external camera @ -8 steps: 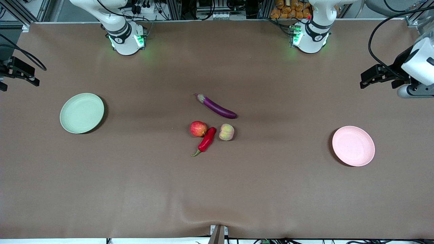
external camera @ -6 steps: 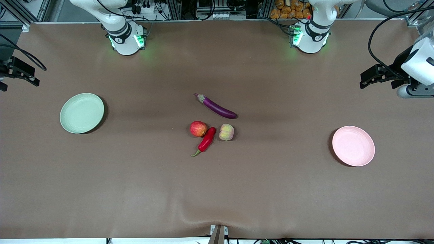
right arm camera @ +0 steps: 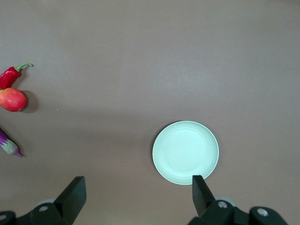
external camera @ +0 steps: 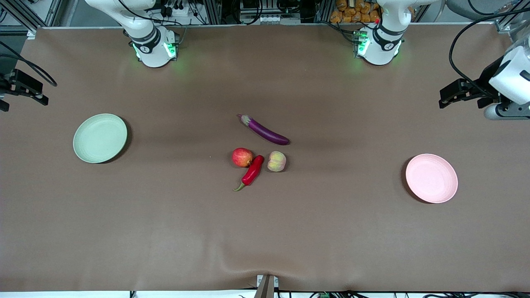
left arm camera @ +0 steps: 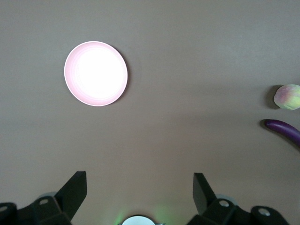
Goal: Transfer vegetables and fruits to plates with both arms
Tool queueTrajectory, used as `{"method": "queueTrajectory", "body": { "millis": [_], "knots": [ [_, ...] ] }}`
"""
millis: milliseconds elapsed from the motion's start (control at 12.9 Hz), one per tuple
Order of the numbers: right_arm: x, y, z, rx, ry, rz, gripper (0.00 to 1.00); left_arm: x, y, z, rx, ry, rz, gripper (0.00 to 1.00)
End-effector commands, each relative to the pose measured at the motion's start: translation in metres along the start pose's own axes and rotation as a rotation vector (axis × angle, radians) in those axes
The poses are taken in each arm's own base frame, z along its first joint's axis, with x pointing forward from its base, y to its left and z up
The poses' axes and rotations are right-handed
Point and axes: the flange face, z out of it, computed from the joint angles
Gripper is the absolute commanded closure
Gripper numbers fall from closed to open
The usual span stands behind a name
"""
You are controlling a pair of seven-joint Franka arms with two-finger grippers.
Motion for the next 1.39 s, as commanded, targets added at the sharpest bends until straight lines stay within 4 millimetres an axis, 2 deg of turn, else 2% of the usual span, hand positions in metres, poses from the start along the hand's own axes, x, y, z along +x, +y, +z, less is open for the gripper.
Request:
{"method": "queueTrajectory", "body": {
  "millis": [0,77,155,232,387,464,541,851,928,1083,1238,1315],
  "knots": [
    [0.002,0.000,-0.003,0.011,0.000,0.011,0.00,-0.010,0.031,-0.006,0.023,-0.012,0.045,0.00],
    [0.002,0.000,-0.003,0.012,0.000,0.010,0.00,-0.009,0.043,0.001,0.022,-0.024,0.070,0.00],
    [0.003,-0.002,-0.003,0.011,0.001,0.008,0.00,0.002,0.061,0.023,0.027,-0.068,0.107,0.00],
    [0.003,-0.001,-0.004,0.010,0.004,0.008,0.00,0.000,0.067,0.024,0.044,-0.068,0.118,0.00],
    [0.003,-0.003,-0.003,0.011,0.000,0.004,0.00,-0.003,0.093,0.031,0.105,-0.072,0.168,0.00],
    [0.003,-0.001,-0.003,0.010,0.003,0.008,0.00,0.002,0.101,0.047,0.132,-0.095,0.186,0.00],
    [0.003,-0.001,-0.003,0.010,0.003,0.008,0.00,0.011,0.102,0.065,0.130,-0.131,0.190,0.00],
    [0.001,0.002,-0.003,0.009,0.000,0.008,0.00,0.016,0.106,0.079,0.121,-0.171,0.219,0.00],
    [0.001,0.003,-0.004,0.009,0.001,0.009,0.00,0.012,0.120,0.078,0.116,-0.168,0.233,0.00],
    [0.002,0.000,-0.003,0.010,-0.002,0.011,0.00,-0.001,0.181,0.094,0.111,-0.181,0.256,0.00],
    [0.001,0.002,-0.003,0.010,-0.003,0.012,0.00,-0.008,0.234,0.111,0.092,-0.149,0.135,0.00],
    [0.000,0.002,-0.003,0.011,-0.006,0.009,0.00,-0.010,0.259,0.128,0.082,-0.154,0.068,0.00]
  ]
}}
